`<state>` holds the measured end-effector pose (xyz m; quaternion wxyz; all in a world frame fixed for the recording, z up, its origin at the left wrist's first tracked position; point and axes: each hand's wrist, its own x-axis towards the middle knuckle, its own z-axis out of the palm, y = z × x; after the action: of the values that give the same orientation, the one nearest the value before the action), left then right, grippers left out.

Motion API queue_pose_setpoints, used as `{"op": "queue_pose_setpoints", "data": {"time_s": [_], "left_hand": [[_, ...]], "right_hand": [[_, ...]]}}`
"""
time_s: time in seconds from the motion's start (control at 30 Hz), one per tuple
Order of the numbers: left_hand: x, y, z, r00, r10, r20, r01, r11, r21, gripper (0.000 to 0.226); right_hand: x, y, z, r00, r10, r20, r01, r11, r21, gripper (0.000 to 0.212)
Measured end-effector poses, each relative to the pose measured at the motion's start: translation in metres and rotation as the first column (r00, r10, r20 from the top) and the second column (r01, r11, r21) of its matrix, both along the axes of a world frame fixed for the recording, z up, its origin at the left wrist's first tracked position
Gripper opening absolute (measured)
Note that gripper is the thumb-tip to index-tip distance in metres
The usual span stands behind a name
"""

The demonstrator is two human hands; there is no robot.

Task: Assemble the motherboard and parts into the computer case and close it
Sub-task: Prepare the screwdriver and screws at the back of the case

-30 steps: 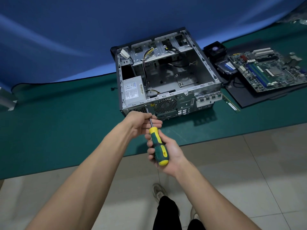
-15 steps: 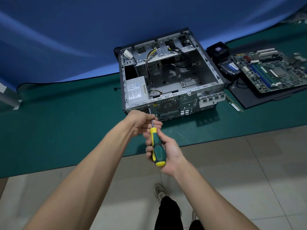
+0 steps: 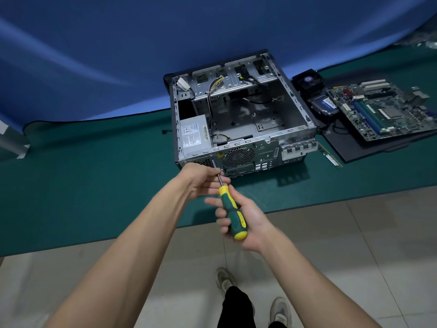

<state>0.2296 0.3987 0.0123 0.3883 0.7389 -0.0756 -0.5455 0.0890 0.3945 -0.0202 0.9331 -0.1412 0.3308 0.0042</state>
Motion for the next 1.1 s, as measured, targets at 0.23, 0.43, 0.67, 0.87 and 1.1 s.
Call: {"op": "queue_pose_setpoints", "data": {"time_s": [0.23, 0.43, 0.67, 0.87, 1.1], "left_hand": [[-0.002, 0.0, -0.01, 0.956, 0.036, 0.292, -0.039, 0.999, 0.006, 0.021], [-0.002, 0.001, -0.004, 0.999, -0.018, 0.034, 0.019, 0.999, -0.035, 0.022], [-0.004, 0.0, -0.008, 0.945, 0.04, 0.324, -0.047, 0.999, 0.012, 0.022], [-0.004, 0.004, -0.005, 0.999, 0.021, 0.024, -0.02, 0.999, -0.027, 0.029], [-0.007, 0.002, -0.005, 0.997, 0.036, 0.075, -0.034, 0.999, -0.022, 0.027]], "right_hand": [[0.014, 0.018, -0.001, 0.937, -0.135, -0.323, -0.032, 0.885, -0.465, 0.027], [0.005, 0.009, 0.004, 0.99, -0.13, 0.051, 0.124, 0.987, 0.101, 0.036], [0.019, 0.019, 0.007, 0.961, -0.145, -0.236, 0.049, 0.928, -0.37, 0.02], [0.012, 0.014, 0.002, 0.987, -0.153, -0.046, 0.154, 0.988, 0.02, 0.031], [0.015, 0.012, -0.004, 0.938, -0.049, -0.343, -0.101, 0.907, -0.408, 0.043]]}}
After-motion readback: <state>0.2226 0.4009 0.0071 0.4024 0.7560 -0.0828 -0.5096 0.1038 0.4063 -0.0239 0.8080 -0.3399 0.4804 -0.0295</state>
